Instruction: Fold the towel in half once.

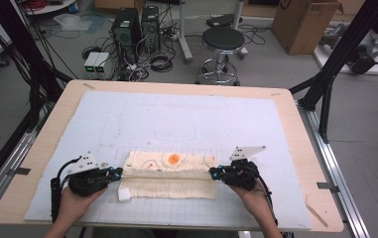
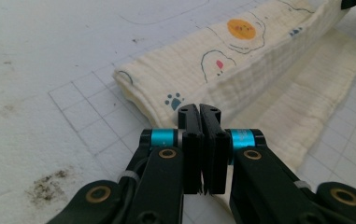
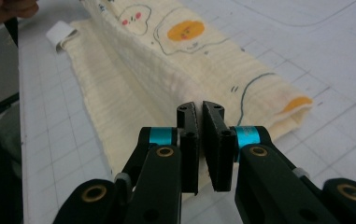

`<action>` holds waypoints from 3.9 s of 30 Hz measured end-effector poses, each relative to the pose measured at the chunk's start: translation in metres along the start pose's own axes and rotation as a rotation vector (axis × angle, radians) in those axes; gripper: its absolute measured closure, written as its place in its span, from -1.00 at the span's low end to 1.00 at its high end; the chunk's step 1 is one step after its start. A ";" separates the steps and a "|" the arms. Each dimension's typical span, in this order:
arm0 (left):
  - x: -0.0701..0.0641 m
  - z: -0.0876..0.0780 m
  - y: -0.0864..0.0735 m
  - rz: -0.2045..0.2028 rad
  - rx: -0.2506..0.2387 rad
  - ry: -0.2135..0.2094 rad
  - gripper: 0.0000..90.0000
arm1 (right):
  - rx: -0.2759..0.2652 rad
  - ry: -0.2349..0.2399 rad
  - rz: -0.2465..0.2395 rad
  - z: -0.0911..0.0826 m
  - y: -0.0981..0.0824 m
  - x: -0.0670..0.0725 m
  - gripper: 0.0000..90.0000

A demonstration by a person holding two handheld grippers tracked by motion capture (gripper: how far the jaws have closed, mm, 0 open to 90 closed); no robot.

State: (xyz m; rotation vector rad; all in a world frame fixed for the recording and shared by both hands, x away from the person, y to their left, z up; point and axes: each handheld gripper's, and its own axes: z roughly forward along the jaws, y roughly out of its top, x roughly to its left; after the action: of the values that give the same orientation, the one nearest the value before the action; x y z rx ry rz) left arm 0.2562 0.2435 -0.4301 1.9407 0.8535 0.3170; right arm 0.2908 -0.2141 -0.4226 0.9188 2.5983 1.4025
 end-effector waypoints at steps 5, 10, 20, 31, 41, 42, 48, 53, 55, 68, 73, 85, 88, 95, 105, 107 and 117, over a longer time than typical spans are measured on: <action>-0.005 -0.001 -0.003 0.017 0.006 -0.019 0.94 | 0.003 0.003 -0.004 -0.002 -0.005 0.003 0.89; -0.007 -0.003 -0.006 0.023 0.011 -0.033 0.94 | 0.001 0.008 -0.004 -0.005 -0.010 0.006 0.88; -0.009 -0.005 -0.005 0.015 -0.032 -0.068 0.49 | -0.063 0.032 -0.021 -0.020 -0.020 0.017 0.53; -0.013 0.007 -0.009 0.054 0.098 -0.106 0.50 | 0.095 0.032 -0.097 0.001 -0.025 0.026 0.41; -0.013 0.004 -0.008 0.047 0.087 -0.101 0.93 | 0.089 0.029 -0.113 -0.002 -0.023 0.027 0.83; -0.013 0.003 -0.008 0.041 0.079 -0.103 0.94 | 0.083 0.029 -0.111 -0.004 -0.023 0.029 0.84; -0.014 -0.001 -0.008 0.036 0.073 -0.116 0.95 | 0.076 0.053 -0.118 -0.007 -0.024 0.036 0.88; -0.016 -0.003 -0.009 0.042 0.068 -0.116 0.87 | 0.103 0.065 -0.115 -0.005 -0.031 0.039 0.65; -0.016 -0.004 -0.006 0.023 0.041 -0.129 0.63 | 0.069 0.083 -0.107 -0.009 -0.029 0.039 0.59; -0.022 0.008 -0.009 0.063 0.153 -0.122 0.79 | 0.124 0.106 -0.070 0.006 -0.028 0.035 0.63; -0.021 0.010 -0.011 0.059 0.168 -0.136 0.77 | 0.093 0.121 -0.029 0.001 -0.034 0.028 0.66; -0.016 0.003 -0.006 0.039 0.067 -0.145 0.51 | -0.013 0.098 -0.046 -0.009 -0.026 0.030 0.53; -0.015 0.003 -0.005 0.037 0.048 -0.140 0.45 | -0.030 0.093 -0.036 -0.010 -0.024 0.027 0.48; -0.012 0.006 0.000 0.023 0.018 -0.136 0.41 | -0.063 0.049 -0.037 -0.009 -0.016 0.025 0.41; -0.015 0.028 0.023 0.051 0.017 -0.124 0.50 | -0.047 0.010 -0.075 0.007 0.010 0.017 0.60; -0.016 0.037 0.030 0.058 0.016 -0.126 0.57 | -0.044 0.009 -0.086 0.012 0.018 0.015 0.69; -0.002 0.080 0.051 0.058 0.054 -0.087 0.93 | -0.031 0.040 -0.060 0.052 0.050 -0.002 0.95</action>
State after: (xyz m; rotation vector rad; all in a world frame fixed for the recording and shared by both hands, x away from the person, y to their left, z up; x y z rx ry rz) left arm 0.3204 0.1737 -0.4267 2.0171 0.7573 0.2439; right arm 0.3323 -0.1559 -0.4149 0.8098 2.6013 1.4563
